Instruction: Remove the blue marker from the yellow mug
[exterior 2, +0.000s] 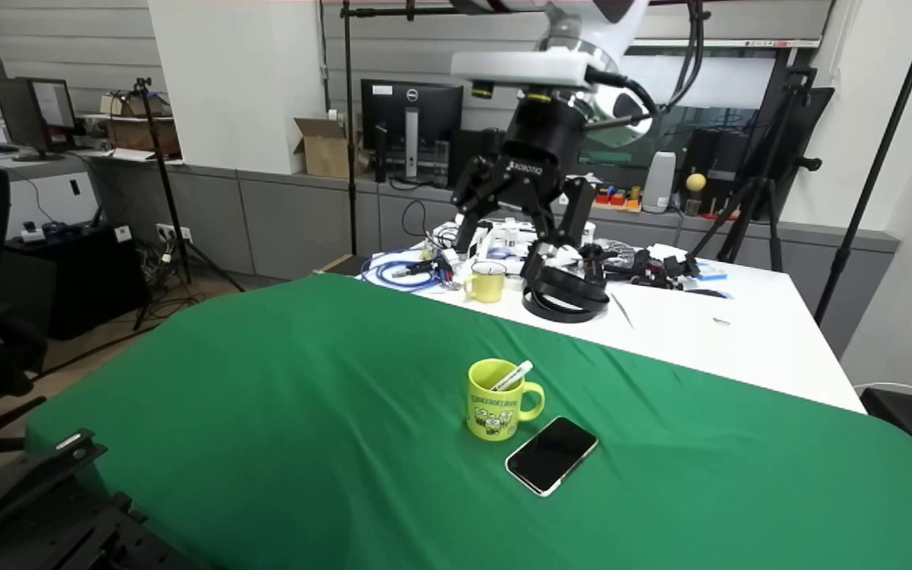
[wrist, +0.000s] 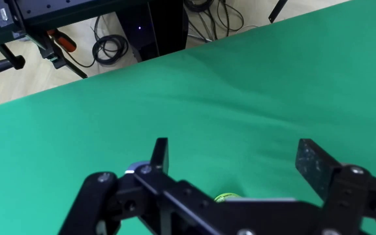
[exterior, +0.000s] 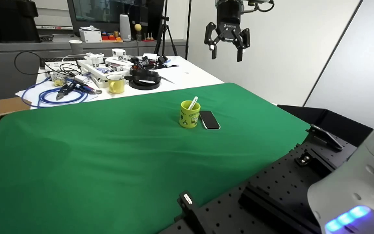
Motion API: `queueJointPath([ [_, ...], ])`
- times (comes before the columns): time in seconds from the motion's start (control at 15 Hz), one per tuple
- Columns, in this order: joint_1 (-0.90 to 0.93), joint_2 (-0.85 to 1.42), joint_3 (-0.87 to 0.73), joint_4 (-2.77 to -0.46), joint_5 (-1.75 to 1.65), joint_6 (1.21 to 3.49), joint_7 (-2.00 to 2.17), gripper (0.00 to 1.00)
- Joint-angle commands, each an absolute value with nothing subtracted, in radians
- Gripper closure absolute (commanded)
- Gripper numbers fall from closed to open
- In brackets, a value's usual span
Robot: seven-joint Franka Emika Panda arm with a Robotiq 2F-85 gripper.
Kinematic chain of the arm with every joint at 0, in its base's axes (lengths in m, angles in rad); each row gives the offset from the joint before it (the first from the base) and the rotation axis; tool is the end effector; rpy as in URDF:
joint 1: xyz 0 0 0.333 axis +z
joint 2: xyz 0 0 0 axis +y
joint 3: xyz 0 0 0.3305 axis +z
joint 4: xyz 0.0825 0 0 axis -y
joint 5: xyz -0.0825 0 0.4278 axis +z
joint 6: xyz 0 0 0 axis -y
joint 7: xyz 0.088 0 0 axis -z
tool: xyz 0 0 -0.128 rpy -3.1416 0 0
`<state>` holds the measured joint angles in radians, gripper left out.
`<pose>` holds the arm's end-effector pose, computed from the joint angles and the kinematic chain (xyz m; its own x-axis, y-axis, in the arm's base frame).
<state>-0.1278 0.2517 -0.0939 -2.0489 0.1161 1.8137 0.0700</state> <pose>0.5435 -0.1104 0.2554 0.8313 -0.2957 -0.4707 -0.3502 -0.9362 -0.0303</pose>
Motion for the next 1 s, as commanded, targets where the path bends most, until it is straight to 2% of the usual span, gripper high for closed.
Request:
queueJointPath([
  [0.0, -0.13, 0.292, -0.104, -2.011, 0.123, 1.801, 0.069, 0.0],
  [0.4, -0.131, 0.322, -0.104, -1.967, 0.135, 1.774, 0.069, 0.0],
  [0.93, -0.194, 0.571, -0.106, -1.501, 0.324, 1.698, 0.159, 0.0],
])
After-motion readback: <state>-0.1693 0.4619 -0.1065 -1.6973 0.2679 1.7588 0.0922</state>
